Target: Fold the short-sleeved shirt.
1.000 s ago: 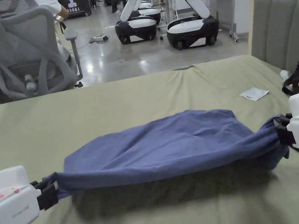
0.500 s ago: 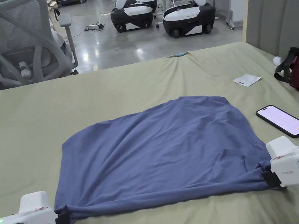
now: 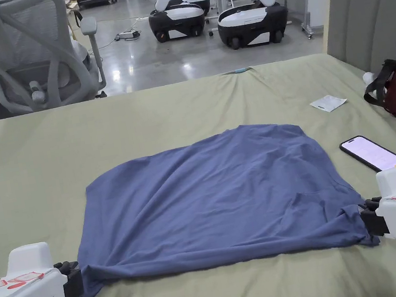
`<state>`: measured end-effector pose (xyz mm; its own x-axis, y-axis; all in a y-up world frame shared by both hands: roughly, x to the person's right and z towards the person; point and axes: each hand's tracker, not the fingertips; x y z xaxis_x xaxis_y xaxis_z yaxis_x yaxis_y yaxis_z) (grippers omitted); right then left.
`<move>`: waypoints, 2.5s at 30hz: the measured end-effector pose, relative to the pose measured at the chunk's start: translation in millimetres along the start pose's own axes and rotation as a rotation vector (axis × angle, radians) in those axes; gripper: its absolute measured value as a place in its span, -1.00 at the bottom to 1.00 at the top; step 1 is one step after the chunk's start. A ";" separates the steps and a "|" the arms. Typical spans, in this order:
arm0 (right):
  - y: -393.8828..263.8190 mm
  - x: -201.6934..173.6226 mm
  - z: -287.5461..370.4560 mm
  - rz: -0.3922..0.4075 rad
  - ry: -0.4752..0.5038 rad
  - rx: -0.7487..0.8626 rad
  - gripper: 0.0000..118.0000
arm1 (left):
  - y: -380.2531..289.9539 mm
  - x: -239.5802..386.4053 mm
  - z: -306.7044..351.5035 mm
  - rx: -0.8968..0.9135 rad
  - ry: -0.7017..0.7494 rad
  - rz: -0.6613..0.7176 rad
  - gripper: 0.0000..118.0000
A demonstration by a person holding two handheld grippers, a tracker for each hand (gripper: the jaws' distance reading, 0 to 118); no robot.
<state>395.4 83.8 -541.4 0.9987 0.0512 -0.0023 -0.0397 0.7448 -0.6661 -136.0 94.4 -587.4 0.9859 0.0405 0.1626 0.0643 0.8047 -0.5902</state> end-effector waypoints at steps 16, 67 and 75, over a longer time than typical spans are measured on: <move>0.5 -9.3 -3.7 -0.014 -0.066 -0.017 -1.00 | -5.8 4.7 -34.2 -0.072 0.026 0.030 0.10; 161.4 2.7 -177.0 0.019 -0.085 -0.061 -0.87 | 121.7 -6.6 -179.3 -0.143 0.027 0.065 -0.74; 139.5 10.0 -210.6 -0.076 -0.142 -0.088 0.59 | 108.5 -5.0 -215.8 -0.186 0.072 0.053 0.16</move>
<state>406.7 48.1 -791.4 0.9838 0.0951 0.1521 0.0451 0.6894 -0.7230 -100.6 53.7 -822.9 0.9967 0.0322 0.0744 0.0327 0.6793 -0.7332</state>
